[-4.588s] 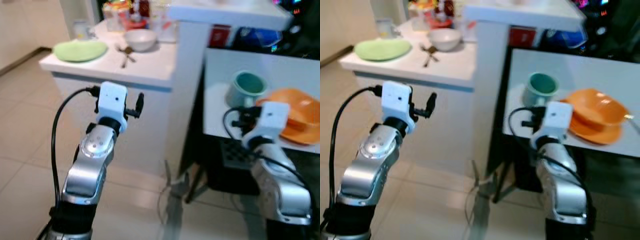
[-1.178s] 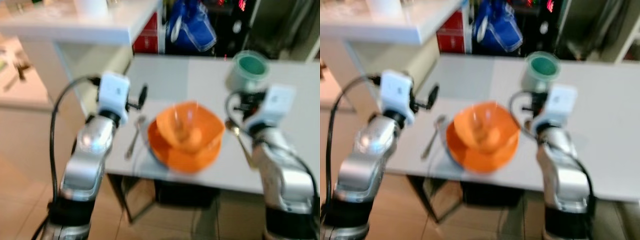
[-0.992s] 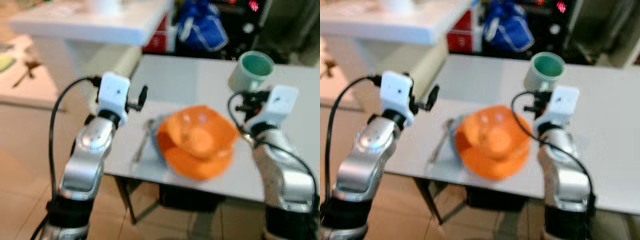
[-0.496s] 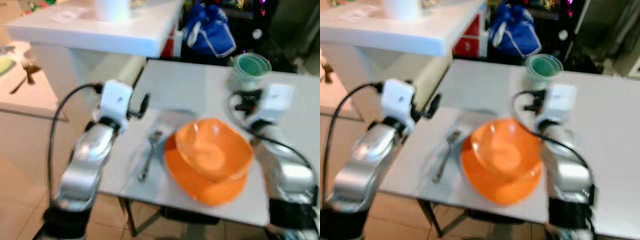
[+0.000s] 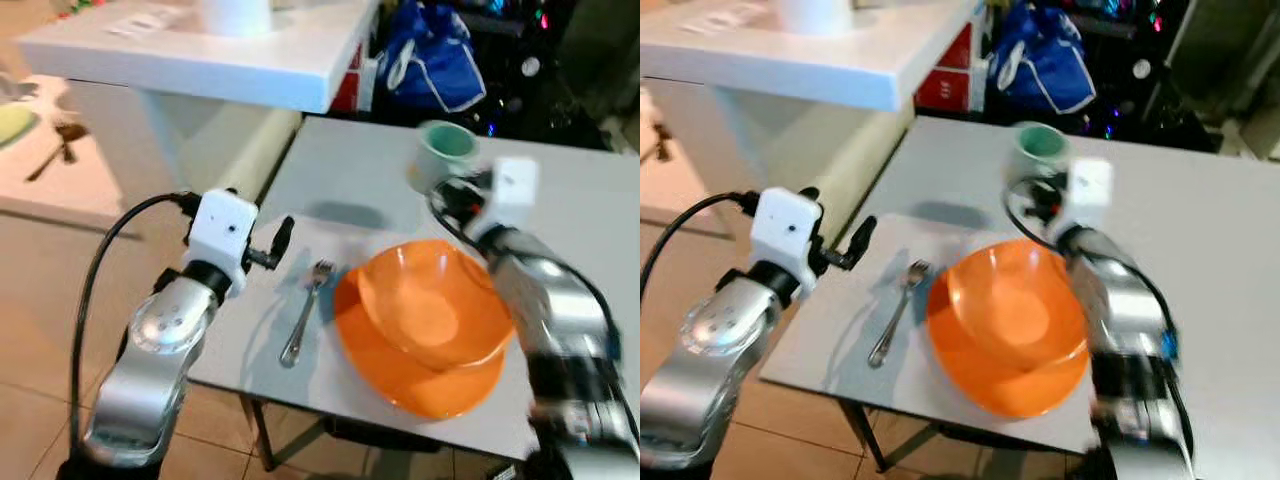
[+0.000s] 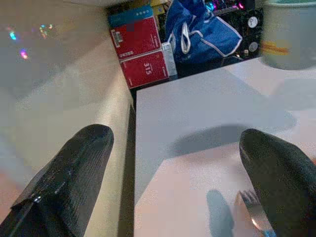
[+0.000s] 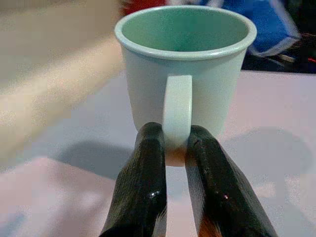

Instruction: Setting the table

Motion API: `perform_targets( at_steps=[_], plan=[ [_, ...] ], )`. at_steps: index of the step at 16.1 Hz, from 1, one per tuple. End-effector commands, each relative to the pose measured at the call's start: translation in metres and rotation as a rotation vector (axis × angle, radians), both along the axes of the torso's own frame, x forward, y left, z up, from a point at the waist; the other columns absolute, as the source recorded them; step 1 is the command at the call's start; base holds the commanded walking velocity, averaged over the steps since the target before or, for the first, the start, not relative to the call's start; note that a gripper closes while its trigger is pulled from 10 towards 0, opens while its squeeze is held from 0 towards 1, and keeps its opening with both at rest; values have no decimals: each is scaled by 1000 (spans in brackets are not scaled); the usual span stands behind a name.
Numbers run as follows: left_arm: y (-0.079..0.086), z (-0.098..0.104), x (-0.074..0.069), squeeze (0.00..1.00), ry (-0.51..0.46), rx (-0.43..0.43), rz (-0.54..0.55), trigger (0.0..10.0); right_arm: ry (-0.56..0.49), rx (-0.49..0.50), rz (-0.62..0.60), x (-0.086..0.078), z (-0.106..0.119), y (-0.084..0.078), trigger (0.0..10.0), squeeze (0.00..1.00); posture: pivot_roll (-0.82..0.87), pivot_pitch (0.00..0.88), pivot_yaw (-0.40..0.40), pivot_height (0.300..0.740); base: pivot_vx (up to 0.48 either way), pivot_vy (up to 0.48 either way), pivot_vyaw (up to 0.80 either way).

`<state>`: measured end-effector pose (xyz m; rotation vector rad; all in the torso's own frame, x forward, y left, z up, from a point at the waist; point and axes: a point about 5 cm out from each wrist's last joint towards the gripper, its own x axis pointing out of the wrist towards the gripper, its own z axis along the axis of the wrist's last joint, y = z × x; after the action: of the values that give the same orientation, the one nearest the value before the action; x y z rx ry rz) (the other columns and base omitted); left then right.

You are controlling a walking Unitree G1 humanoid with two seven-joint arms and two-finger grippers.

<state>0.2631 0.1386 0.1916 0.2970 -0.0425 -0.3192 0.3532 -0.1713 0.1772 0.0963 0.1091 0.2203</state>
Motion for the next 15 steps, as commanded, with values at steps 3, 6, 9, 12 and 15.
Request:
perform_targets(
  at_steps=[3, 6, 9, 12, 15],
  plan=[
    [4, 2, -7, 0, 23, 20, -7, 10000, 13, -11, 84, 14, -3, 6, 10000, 0, 36, 42, -6, 740, 0, 0, 0],
    [2, -3, -15, 0, 78, 40, -65, 10000, 81, -87, 197, 25, -21, 25, 10000, 0, 37, 55, 3, 740, 0, 0, 0],
    [1, -7, -20, 0, 118, 71, -117, 10000, 98, -109, 209, 31, -25, 32, 10000, 0, 44, 58, 9, 740, 0, 0, 0],
    [-2, -9, -24, 0, 156, 74, -167, 10000, 126, -144, 210, 36, -29, 35, 10000, 0, 49, 55, 11, 740, 0, 0, 0],
    [-2, -10, -25, 0, 169, 73, -183, 10000, 150, -205, 230, 38, -29, 35, 10000, 0, 50, 53, 10, 740, 0, 0, 0]
  ],
)
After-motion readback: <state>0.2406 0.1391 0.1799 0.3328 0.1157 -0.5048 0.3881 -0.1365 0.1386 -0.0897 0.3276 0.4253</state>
